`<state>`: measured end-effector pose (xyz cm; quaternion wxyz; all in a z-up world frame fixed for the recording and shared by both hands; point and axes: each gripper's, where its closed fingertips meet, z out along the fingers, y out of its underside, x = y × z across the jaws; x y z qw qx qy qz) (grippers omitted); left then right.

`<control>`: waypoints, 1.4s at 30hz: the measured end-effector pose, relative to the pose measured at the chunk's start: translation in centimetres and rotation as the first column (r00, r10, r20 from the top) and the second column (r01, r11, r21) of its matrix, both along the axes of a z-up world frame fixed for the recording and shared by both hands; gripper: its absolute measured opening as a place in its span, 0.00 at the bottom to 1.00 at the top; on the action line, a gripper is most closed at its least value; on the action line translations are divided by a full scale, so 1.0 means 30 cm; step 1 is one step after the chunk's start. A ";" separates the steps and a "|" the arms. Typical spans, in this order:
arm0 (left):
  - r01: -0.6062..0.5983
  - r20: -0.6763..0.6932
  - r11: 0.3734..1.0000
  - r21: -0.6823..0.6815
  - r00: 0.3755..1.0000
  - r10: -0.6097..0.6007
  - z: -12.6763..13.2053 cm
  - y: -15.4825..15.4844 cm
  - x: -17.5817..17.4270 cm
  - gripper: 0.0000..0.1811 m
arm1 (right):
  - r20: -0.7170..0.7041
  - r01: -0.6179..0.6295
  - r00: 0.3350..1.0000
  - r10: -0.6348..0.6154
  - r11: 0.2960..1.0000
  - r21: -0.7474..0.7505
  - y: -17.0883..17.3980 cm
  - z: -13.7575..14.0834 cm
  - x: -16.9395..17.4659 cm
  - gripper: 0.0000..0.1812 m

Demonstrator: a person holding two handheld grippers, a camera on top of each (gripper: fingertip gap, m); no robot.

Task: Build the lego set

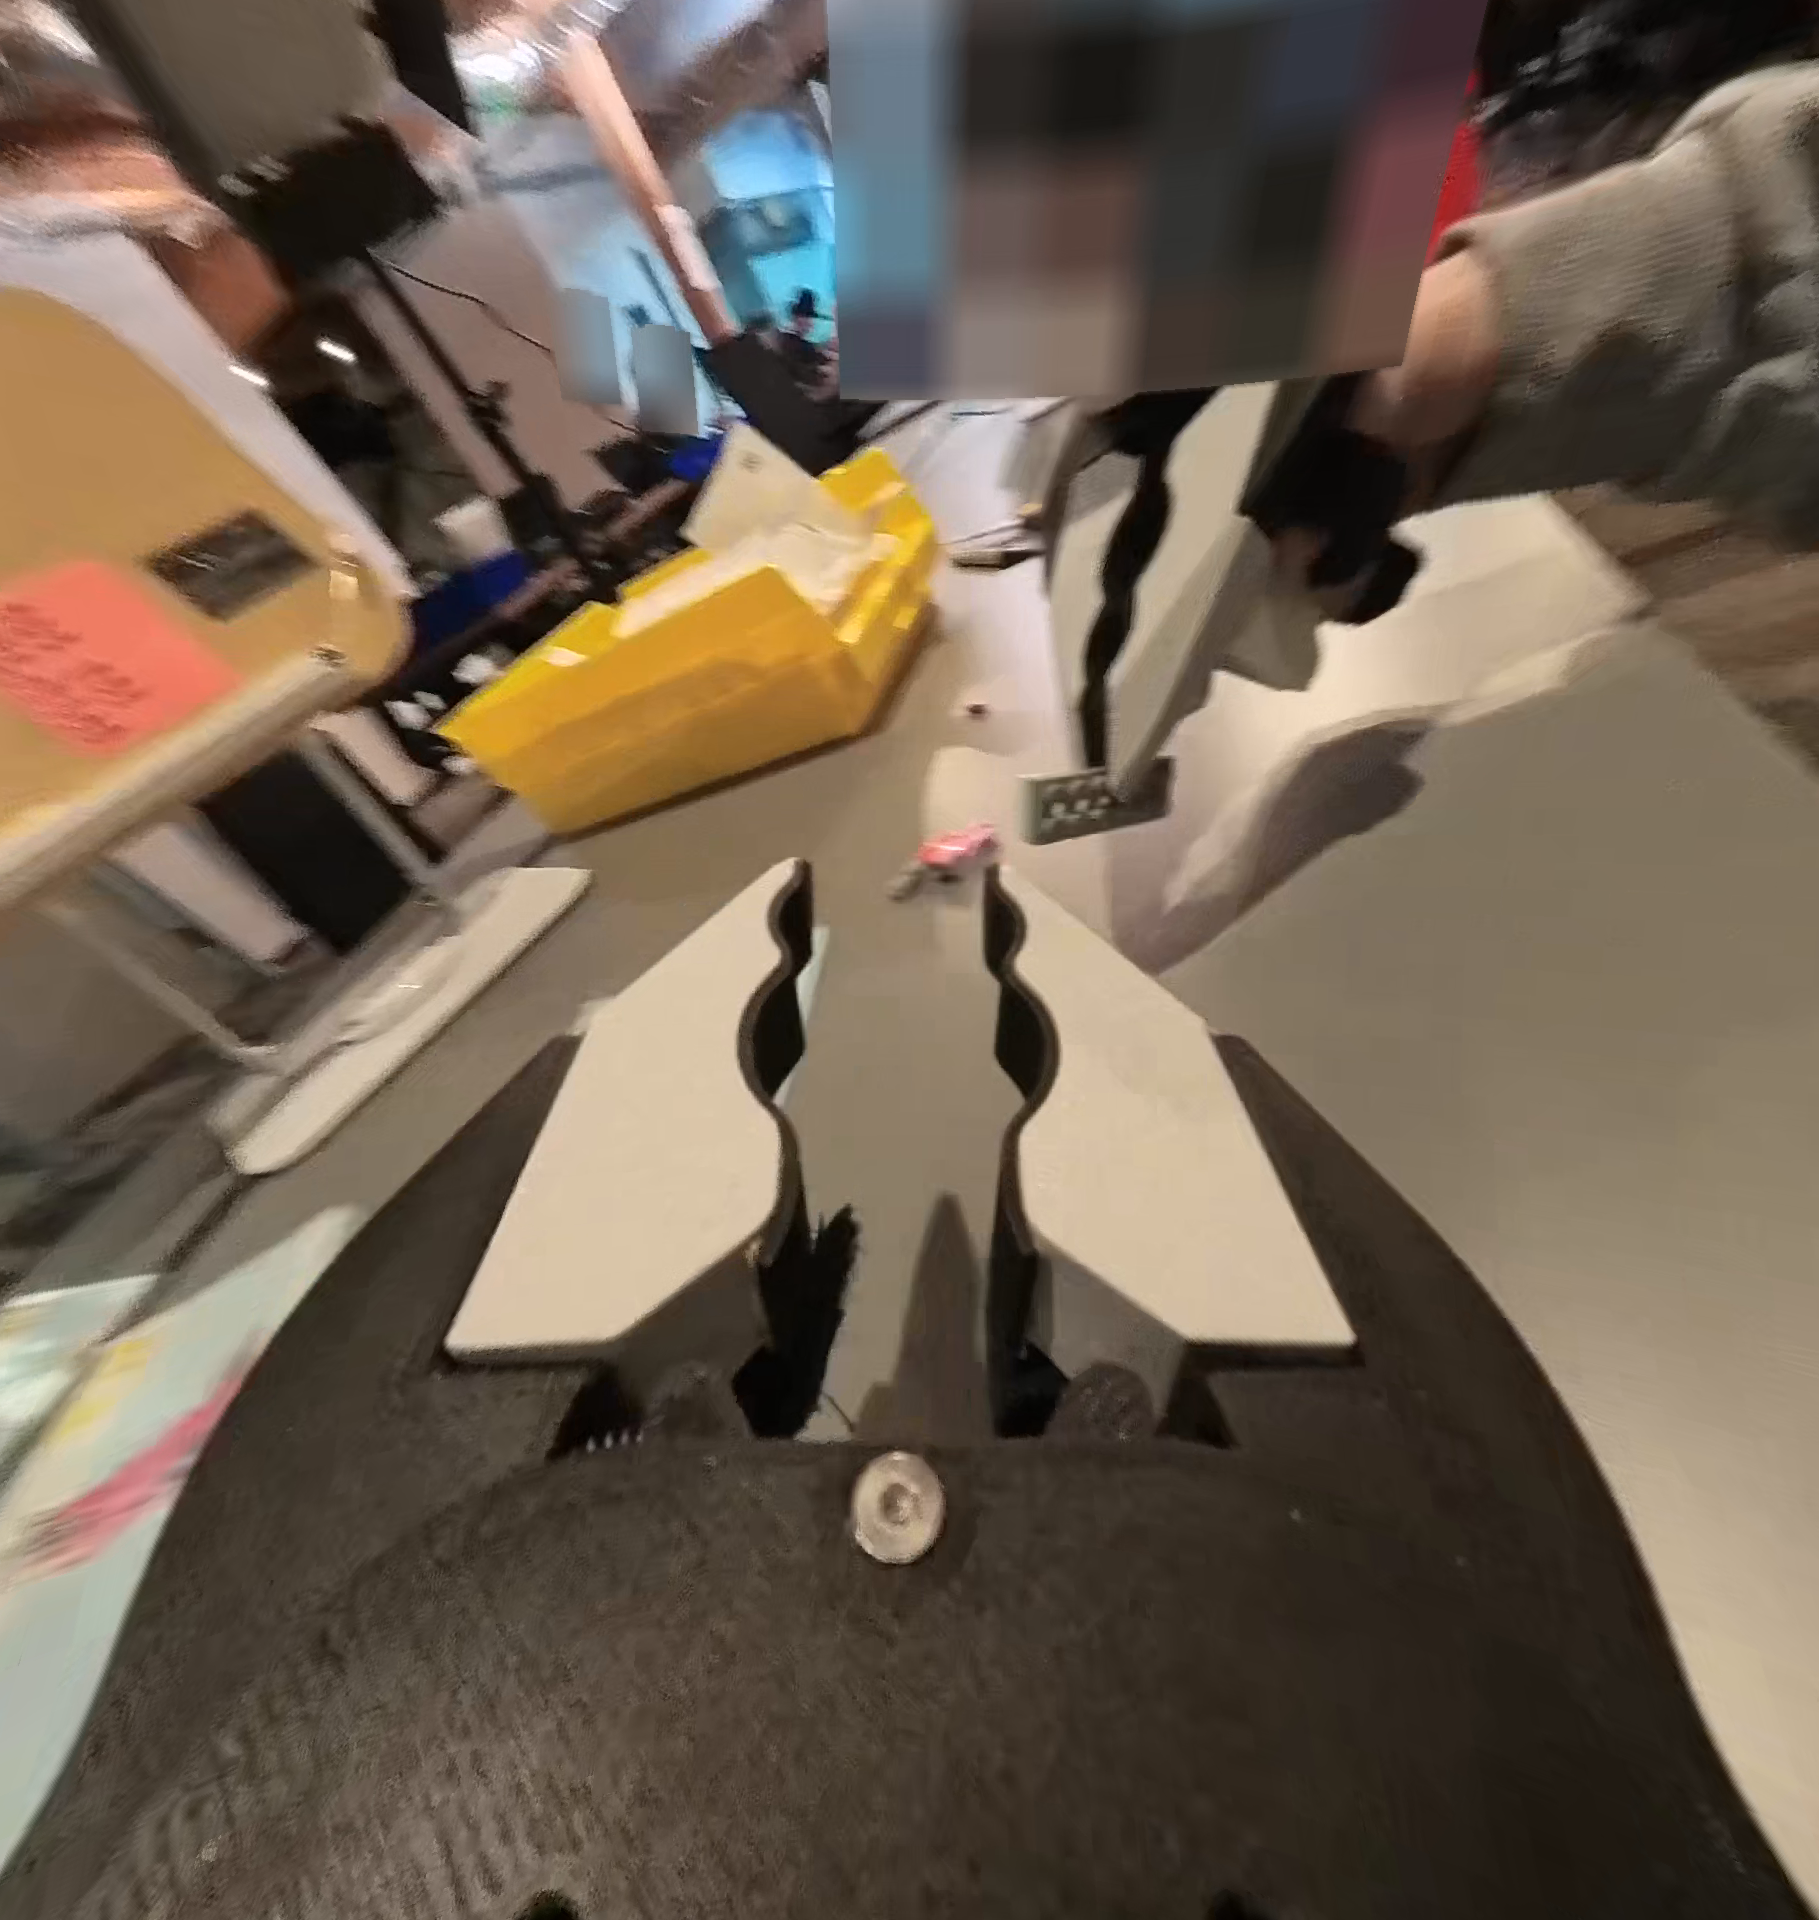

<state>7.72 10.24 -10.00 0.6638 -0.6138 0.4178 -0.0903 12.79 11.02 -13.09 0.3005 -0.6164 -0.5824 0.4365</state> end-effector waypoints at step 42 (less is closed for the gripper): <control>0.428 0.612 0.701 -0.570 0.791 0.015 0.004 -0.004 -0.020 0.04 | -0.049 0.321 0.917 -0.396 0.659 0.680 0.004 0.005 -0.185 0.09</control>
